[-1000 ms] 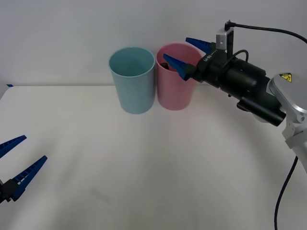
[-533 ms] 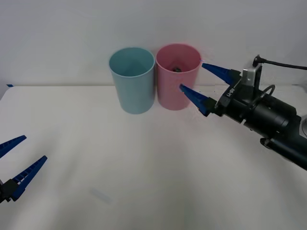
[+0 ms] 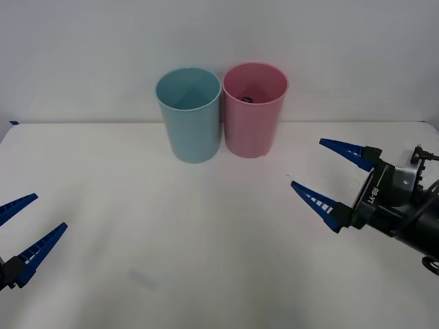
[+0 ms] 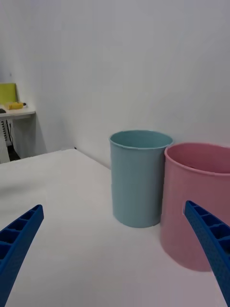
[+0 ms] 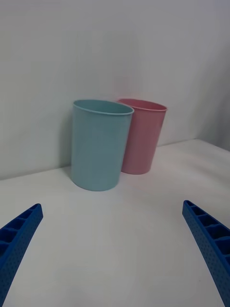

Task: Grasp the object on the table and drop it into the matching bin: aluminum can to the light blue bin, PET bottle to the pink bin.

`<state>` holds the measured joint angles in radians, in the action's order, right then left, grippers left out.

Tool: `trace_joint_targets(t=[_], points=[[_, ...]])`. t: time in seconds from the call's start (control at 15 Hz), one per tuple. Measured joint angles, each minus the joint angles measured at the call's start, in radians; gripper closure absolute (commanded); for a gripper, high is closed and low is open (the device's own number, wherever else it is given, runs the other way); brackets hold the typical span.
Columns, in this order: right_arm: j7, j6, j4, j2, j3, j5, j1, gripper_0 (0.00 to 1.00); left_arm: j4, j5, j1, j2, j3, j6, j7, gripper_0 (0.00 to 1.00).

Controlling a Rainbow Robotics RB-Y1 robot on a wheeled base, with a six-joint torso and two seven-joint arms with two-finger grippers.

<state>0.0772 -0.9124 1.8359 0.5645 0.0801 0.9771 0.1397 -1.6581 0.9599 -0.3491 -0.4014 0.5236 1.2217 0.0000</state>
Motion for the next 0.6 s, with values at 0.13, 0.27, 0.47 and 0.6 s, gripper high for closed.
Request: trace_joint_targets(t=[0.13,0.27,0.47,0.6], points=[[0.061,-0.032,0.000,-0.001,0.031,-0.002,0.058,0.00,0.000,0.000,0.000,0.000,0.000,0.000,0.000,0.00],[0.122,-0.049,0.001,-0.002,0.063,-0.005,0.120,0.00,0.000,0.000,0.000,0.000,0.000,0.000,0.000,0.00],[0.143,-0.074,0.000,-0.002,0.106,-0.005,0.197,0.00,0.000,0.000,0.000,0.000,0.000,0.000,0.000,0.00],[0.145,-0.094,0.000,-0.005,0.135,-0.006,0.248,0.00,0.000,0.000,0.000,0.000,0.000,0.000,0.000,0.00]])
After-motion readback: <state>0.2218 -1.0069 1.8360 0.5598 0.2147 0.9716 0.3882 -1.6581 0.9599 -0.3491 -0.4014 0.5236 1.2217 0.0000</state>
